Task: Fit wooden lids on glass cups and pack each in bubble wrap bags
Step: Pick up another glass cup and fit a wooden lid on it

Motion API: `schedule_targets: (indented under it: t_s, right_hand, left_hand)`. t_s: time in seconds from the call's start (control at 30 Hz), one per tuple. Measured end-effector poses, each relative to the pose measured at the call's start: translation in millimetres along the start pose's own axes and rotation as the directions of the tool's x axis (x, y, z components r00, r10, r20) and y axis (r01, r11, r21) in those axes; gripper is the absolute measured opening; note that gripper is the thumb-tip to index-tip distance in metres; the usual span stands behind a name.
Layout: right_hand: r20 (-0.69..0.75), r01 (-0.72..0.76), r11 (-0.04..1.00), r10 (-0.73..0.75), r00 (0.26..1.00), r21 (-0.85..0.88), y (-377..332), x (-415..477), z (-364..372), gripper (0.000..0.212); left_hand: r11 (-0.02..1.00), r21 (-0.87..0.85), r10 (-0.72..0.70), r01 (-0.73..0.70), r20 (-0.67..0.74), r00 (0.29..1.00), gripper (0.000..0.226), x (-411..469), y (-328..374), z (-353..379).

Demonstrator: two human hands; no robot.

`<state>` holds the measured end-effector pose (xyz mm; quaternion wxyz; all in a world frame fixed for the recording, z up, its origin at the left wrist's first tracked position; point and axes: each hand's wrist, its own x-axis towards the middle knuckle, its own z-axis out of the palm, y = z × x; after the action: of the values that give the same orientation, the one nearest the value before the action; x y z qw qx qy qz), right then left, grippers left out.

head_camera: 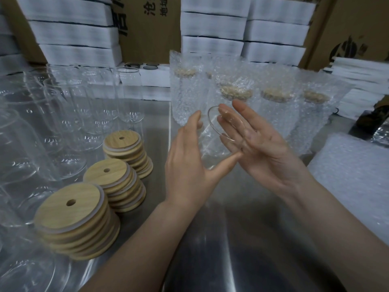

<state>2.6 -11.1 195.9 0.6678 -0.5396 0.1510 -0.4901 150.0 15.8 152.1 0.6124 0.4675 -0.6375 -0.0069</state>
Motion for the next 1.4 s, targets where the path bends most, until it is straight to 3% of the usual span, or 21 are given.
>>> schedule_targets:
  t_s: [0.07,0.17,0.33,0.53,0.77,0.9,1.03,1.13,1.23,1.33,1.4]
  right_hand:
    - [0.003,0.010,0.999,-0.010,1.000,-0.047,1,0,1,0.083]
    - [-0.033,0.070,0.987,-0.076,0.997,-0.143,3,0,3,0.081]
    - [-0.105,0.146,0.949,-0.182,0.978,-0.279,5,-2,7,0.063]
    - [-0.216,0.132,0.915,-0.226,0.950,-0.381,1,-3,12,0.057]
    - [-0.397,0.109,0.956,-0.216,0.892,-0.273,-3,-3,5,0.037]
    - [-0.362,0.104,0.983,-0.154,0.919,-0.155,-2,-1,1,0.026]
    - [-0.238,0.136,0.979,-0.170,0.956,-0.150,7,0,4,0.026]
    - [-0.153,0.167,0.935,-0.223,0.963,-0.312,13,-2,10,0.032]
    - [-0.023,0.172,0.786,-0.231,0.973,-0.593,17,-6,13,0.048]
    - [0.084,0.138,0.683,-0.112,0.990,-0.717,22,-11,15,0.070]
    - [0.114,0.149,0.617,-0.096,0.989,-0.773,23,-13,16,0.079]
  left_hand:
    - [1.000,0.019,0.017,-0.017,-0.021,1.000,0.091,1,1,1]
    - [0.998,0.049,0.050,-0.048,-0.031,0.998,0.088,1,2,1]
    - [0.989,0.098,0.115,-0.113,-0.011,0.993,0.086,3,0,2]
    - [0.952,0.204,0.210,-0.227,0.099,0.973,0.083,5,-2,3]
    - [0.925,0.249,0.234,-0.287,0.222,0.946,0.086,3,1,4]
    - [0.974,0.113,0.178,-0.197,0.159,0.971,0.087,5,5,2]
    - [0.984,-0.134,-0.109,0.121,0.094,0.990,0.089,7,5,0]
    - [0.862,-0.365,-0.354,0.352,0.066,0.933,0.084,9,4,0]
    - [0.631,-0.582,-0.573,0.514,0.098,0.814,0.074,17,3,-1]
    - [0.349,-0.724,-0.670,0.595,0.250,0.699,0.074,22,4,-5]
    - [0.222,-0.753,-0.685,0.620,0.331,0.649,0.077,24,4,-8]
